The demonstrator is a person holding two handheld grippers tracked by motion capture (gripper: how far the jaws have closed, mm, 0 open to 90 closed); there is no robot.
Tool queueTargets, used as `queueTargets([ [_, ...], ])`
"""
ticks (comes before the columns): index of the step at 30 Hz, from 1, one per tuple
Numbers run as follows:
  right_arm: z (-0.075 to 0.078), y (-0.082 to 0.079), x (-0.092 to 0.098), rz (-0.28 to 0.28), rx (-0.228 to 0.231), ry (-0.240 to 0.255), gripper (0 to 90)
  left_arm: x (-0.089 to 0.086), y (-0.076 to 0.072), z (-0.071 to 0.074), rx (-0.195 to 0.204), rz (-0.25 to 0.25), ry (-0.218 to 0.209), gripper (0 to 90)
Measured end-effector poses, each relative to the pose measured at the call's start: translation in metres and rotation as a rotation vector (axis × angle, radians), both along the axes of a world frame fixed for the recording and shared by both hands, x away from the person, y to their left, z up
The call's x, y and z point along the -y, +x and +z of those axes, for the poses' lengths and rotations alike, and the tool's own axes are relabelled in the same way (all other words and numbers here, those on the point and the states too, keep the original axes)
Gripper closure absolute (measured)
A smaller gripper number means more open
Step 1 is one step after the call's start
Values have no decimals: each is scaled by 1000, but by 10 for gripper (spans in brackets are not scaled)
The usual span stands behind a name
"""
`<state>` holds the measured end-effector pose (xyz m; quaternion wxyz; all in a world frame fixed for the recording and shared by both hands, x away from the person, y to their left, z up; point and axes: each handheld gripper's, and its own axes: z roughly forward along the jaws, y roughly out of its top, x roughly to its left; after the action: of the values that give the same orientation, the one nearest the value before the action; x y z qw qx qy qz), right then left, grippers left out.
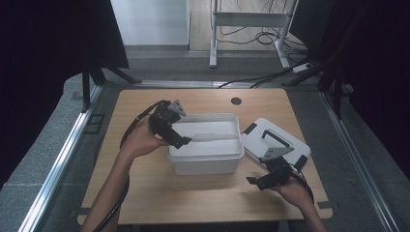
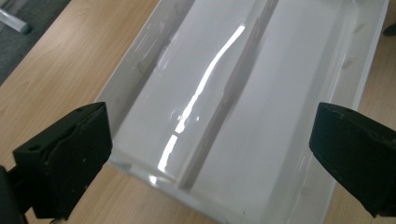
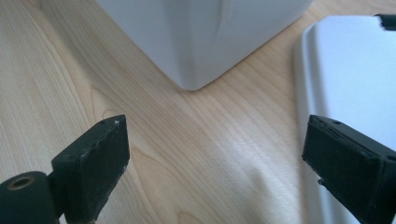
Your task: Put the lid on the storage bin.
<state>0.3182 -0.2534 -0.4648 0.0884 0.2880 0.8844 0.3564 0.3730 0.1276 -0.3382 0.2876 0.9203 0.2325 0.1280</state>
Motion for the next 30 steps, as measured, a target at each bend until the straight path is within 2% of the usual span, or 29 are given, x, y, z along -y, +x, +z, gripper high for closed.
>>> queueTargets([
  [2, 5, 3, 2, 0, 4, -9, 78, -8, -8, -2, 9, 17, -21, 0],
  [9, 32, 20, 15, -38, 22, -27, 105, -35, -36, -11, 37, 64, -35, 0],
  [17, 57, 46, 29, -72, 35, -102, 110, -66, -66, -38, 45, 125, -85, 0],
  [21, 64, 63, 38, -107, 54, -136, 125, -74, -77, -56, 40, 146, -108, 0],
  [24, 65, 74, 42, -134, 56, -164, 129, -77, -84, -72, 29, 159, -142, 0],
  [28, 60, 93, 46, -169, 22, -231, 164, -74, -91, -94, 25, 161, -159, 0],
  [30, 56, 101, 48, -165, 2, -271, 211, -71, -93, -103, 17, 158, -161, 0],
])
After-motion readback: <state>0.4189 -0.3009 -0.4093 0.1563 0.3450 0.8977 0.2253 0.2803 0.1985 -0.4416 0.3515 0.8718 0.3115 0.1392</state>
